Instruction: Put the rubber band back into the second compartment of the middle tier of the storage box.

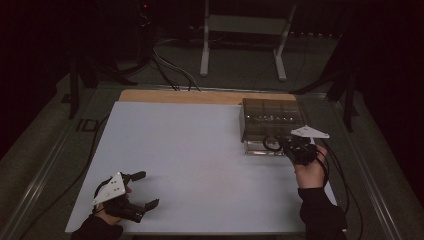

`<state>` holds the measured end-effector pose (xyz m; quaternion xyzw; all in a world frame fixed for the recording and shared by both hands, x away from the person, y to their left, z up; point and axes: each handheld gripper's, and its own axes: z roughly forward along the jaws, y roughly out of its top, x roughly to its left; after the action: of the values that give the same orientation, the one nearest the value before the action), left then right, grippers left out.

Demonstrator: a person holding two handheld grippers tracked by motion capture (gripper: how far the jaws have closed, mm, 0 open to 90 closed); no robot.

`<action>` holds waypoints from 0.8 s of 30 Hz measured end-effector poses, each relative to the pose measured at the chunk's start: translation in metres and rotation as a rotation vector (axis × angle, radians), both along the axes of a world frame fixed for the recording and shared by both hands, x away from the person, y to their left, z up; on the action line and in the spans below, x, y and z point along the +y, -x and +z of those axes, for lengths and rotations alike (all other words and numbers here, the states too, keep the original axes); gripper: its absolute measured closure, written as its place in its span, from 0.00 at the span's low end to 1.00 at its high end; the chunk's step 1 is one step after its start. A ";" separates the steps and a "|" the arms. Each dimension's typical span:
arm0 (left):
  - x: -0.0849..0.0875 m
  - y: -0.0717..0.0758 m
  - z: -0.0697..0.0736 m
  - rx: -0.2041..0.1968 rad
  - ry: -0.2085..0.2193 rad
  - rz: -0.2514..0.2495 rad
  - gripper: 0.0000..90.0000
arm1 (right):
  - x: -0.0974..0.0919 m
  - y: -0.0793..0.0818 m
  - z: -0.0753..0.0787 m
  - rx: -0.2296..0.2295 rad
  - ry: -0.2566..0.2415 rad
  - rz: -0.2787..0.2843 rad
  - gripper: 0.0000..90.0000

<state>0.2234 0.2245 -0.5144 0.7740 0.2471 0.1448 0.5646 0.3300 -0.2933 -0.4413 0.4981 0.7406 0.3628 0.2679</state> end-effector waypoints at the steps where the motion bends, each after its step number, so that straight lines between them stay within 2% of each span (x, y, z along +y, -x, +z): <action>1: 0.000 0.000 0.000 0.000 0.002 0.000 0.00 | -0.001 -0.001 0.000 0.000 0.001 -0.002 0.96; 15: 0.000 0.000 0.000 0.003 0.007 0.006 0.00 | -0.018 -0.012 -0.007 0.023 0.005 -0.064 0.96; 24: 0.001 0.000 0.000 0.002 0.005 0.006 0.00 | -0.023 -0.024 -0.019 0.058 0.030 -0.093 0.96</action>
<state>0.2234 0.2253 -0.5144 0.7719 0.2504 0.1454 0.5660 0.3544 -0.3167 -0.4601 0.5382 0.7295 0.3241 0.2705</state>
